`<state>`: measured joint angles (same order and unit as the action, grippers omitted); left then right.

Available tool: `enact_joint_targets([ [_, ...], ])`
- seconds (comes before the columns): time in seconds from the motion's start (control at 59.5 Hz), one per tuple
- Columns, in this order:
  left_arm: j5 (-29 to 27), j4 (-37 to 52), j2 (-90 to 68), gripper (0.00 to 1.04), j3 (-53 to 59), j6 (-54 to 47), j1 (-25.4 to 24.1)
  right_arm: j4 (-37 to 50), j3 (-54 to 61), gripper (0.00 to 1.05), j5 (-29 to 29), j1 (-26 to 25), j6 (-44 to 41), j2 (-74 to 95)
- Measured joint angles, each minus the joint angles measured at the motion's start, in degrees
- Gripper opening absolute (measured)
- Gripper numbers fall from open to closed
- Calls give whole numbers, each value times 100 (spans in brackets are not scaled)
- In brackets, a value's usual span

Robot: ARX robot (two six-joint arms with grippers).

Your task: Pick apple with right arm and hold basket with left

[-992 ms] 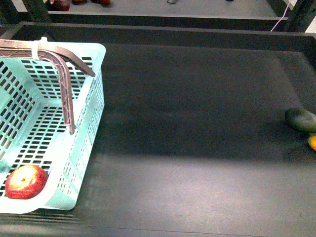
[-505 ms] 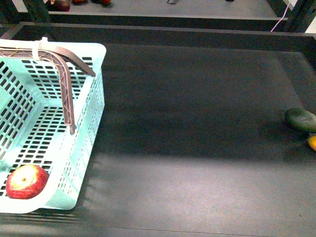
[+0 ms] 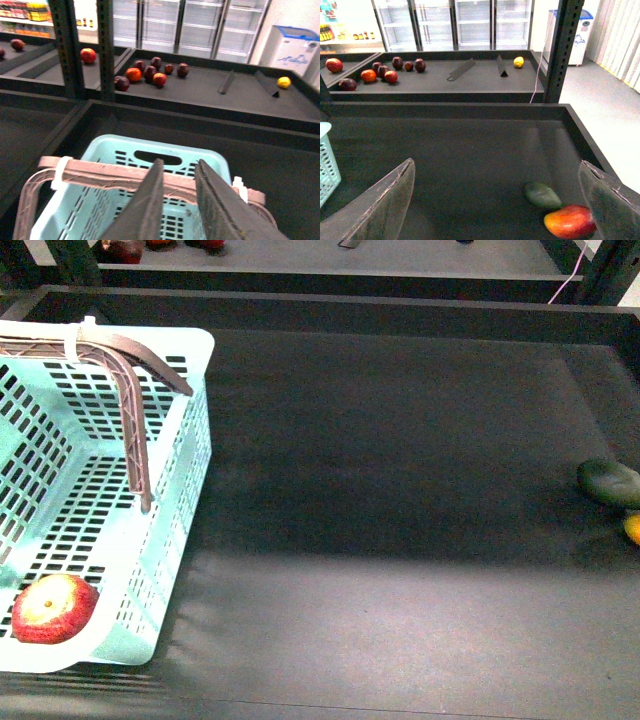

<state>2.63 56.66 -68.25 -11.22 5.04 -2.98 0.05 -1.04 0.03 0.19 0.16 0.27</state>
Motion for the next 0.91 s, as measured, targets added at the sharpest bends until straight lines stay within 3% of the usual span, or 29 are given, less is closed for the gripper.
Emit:
enact_joint_targets([
  [0.101, -225, 103, 251, 3, 319, -269, 256, 0, 0, 96, -2, 0, 0, 0],
  [0.219, -254, -39, 608, 3, 638, -380, 280, -2, 0, 96, -2, 0, 0, 0],
  [0.908, -262, -2811, 3932, 3, 1034, -439, 284, -2, 0, 96, 0, 0, 0, 0],
])
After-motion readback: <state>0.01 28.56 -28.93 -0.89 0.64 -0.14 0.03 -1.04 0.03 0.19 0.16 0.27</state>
